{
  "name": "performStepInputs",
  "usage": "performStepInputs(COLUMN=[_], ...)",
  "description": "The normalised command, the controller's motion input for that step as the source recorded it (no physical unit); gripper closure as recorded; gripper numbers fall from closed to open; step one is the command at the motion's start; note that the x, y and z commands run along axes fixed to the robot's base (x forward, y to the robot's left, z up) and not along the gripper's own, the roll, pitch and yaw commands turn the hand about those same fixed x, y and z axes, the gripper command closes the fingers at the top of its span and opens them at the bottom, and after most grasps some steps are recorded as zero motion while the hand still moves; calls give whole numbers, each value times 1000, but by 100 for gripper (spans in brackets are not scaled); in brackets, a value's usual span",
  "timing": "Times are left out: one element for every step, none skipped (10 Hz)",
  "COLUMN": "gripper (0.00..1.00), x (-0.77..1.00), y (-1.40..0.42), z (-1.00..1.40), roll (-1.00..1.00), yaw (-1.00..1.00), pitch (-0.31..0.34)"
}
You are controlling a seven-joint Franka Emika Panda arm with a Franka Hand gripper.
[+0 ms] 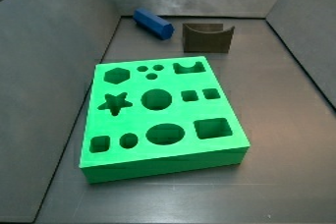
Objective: Pick up the hexagon object. Move up. Place the hexagon object on the fixture. Regrasp the hexagon object. Move to above the board. Insert the hexagon object.
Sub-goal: Pick up the hexagon object.
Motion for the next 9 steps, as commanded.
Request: performStepInputs(gripper=[0, 0, 0, 0, 0, 0, 0, 0, 0], x=[-529, -123, 20, 0, 0, 71, 249, 323, 226], y=[0, 0, 97, 206, 183, 249, 254, 186, 91], z=[-294, -383, -423, -546, -494, -477, -454, -529, -571], roll=[0, 0, -47, -41, -36, -51, -86, -83, -57], yaw=[0, 469, 834, 846, 857, 754, 463, 360, 331], pitch=[-99, -50, -11, -43, -69, -84, -51, -43, -99])
